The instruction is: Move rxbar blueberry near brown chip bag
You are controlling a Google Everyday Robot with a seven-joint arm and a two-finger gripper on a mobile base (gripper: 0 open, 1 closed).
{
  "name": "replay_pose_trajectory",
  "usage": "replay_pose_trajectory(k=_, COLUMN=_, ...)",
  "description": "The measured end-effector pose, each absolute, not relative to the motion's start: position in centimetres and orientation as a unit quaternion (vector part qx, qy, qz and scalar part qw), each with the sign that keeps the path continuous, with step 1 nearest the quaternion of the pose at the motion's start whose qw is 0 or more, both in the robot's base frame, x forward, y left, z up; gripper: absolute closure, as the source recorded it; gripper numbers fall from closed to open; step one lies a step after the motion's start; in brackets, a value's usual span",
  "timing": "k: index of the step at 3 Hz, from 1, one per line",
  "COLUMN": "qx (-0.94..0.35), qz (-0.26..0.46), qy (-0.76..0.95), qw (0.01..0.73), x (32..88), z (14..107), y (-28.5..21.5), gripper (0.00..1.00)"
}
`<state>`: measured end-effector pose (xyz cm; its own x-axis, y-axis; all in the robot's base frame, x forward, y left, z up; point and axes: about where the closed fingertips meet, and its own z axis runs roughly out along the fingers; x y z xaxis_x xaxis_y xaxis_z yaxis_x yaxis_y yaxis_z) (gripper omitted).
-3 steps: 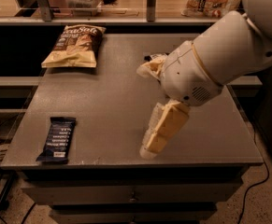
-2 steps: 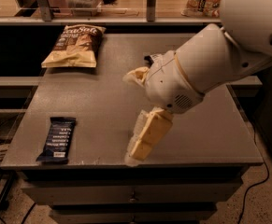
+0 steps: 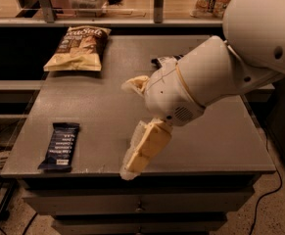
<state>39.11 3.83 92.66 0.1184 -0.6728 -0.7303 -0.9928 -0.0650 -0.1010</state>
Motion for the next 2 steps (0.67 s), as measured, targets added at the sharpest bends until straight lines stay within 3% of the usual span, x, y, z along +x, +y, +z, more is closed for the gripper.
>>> replay_pose_trajectory(k=2, qx=-0.669, qz=0.284, qy=0.601, qw=0.332, x=39.03, z=92.12, y=5.15, gripper=0.0)
